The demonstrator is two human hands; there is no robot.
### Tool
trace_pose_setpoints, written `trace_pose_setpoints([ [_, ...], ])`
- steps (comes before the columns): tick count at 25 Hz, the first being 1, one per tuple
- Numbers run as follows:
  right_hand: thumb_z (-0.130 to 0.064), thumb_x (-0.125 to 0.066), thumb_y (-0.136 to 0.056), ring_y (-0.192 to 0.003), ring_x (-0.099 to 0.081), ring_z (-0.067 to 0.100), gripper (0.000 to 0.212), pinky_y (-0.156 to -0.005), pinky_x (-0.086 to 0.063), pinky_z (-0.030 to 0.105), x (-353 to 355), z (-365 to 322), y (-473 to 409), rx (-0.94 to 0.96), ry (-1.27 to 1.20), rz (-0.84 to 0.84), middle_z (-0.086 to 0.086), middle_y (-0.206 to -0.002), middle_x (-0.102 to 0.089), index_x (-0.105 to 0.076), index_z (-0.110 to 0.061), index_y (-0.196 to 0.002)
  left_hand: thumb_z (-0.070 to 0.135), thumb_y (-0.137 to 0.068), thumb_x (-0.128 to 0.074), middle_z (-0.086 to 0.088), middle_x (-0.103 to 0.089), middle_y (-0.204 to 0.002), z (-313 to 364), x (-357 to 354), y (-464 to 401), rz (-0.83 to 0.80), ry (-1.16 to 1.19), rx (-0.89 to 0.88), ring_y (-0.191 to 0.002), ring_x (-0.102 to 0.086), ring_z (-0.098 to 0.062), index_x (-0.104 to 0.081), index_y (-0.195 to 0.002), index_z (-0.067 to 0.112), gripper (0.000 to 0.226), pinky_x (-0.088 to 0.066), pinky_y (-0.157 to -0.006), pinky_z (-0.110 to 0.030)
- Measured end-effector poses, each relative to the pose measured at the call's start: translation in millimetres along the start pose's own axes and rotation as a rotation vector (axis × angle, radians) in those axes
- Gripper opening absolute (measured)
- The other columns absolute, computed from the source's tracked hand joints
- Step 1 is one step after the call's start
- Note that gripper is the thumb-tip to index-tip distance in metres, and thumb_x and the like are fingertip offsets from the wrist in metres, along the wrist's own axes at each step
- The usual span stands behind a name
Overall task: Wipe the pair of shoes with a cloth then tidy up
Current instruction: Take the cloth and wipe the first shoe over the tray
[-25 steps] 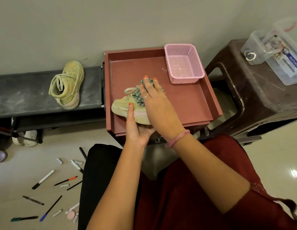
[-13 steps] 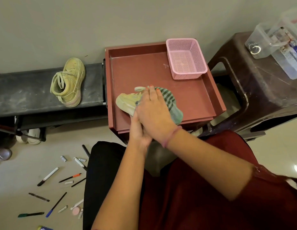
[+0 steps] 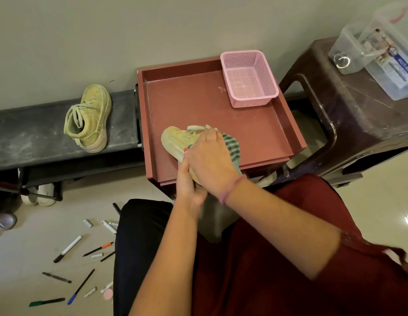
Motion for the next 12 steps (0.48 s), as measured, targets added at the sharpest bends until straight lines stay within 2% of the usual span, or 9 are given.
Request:
trace_pose_setpoints([
  [2, -0.010, -0.039, -0.095, -0.117, -0.048, 0.036, 0.029, -0.100, -0.040, 0.041, 14.3, -2.7, -18.5, 0.071, -0.099, -0.050, 0.018, -0.124, -0.055, -0.058, -0.005, -0.117, 0.032, -0.098, -0.050, -0.011, -0.069, -0.108, -1.3, -3.8, 7.6, 0.020, 0.057, 0.063, -0.094, -0.069, -0.025, -0.058, -0.129, 0.013, 0.037, -0.058, -0.076, -0.039],
  [4, -0.011, -0.040, -0.095, -0.124, -0.043, 0.037, 0.035, -0.107, -0.034, 0.044, 14.5, -20.7, -9.8, 0.117, -0.075, 0.040, 0.021, -0.132, -0.050, -0.053, -0.002, -0.126, 0.026, -0.102, -0.042, -0.006, -0.070, -0.100, 1.8, -3.9, 8.6, 0.053, 0.043, -0.001, -0.090, -0.069, -0.019, -0.059, -0.123, 0.013, 0.030, -0.059, -0.073, -0.034],
  [5, -0.015, -0.041, -0.096, -0.131, -0.037, 0.035, 0.041, -0.112, -0.028, 0.043, 7.8, -28.5, 7.9, 0.082, -0.095, 0.070, 0.021, -0.139, -0.044, -0.046, 0.001, -0.134, 0.023, -0.104, -0.037, 0.000, -0.071, -0.100, 5.7, -1.6, 6.9, 0.039, 0.071, -0.064, -0.096, -0.067, -0.017, -0.059, -0.123, 0.016, 0.030, -0.057, -0.076, -0.031],
  [7, -0.021, -0.045, -0.096, -0.135, -0.037, 0.028, 0.046, -0.114, -0.026, 0.040, 1.5, -28.4, 49.4, 0.052, -0.231, 0.286, 0.018, -0.141, -0.046, -0.043, 0.003, -0.136, 0.023, -0.105, -0.034, 0.008, -0.069, -0.112, 18.7, 1.7, 8.3, -0.004, 0.048, -0.187, -0.108, -0.063, -0.012, -0.063, -0.120, 0.019, 0.033, -0.052, -0.086, -0.025],
  [9, -0.014, -0.037, -0.098, -0.139, -0.032, 0.030, 0.044, -0.114, -0.028, 0.043, -12.5, -19.9, 72.2, 0.178, -0.332, 0.455, 0.019, -0.146, -0.040, -0.038, 0.005, -0.139, 0.039, -0.100, -0.043, -0.001, -0.070, -0.109, 17.4, -1.7, 11.1, 0.003, 0.073, -0.077, -0.095, -0.070, -0.016, -0.069, -0.110, 0.012, 0.039, -0.057, -0.080, -0.029],
  [12, -0.005, -0.030, -0.099, -0.142, -0.024, 0.031, 0.045, -0.113, -0.028, 0.046, -17.1, 1.0, 67.8, 0.183, -0.413, 0.527, 0.018, -0.151, -0.030, -0.030, 0.002, -0.144, 0.046, -0.098, -0.043, -0.013, -0.071, -0.110, 20.1, -12.0, 15.2, -0.049, 0.085, 0.002, -0.097, -0.071, -0.024, -0.063, -0.118, 0.007, 0.048, -0.059, -0.081, -0.035],
])
Point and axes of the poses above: each hand's wrist, its own y-axis away from the middle knuckle, its own x-axis out of the back of the hand, z = x × y, the point moved 8 cm from there along -y, towards the middle knuckle
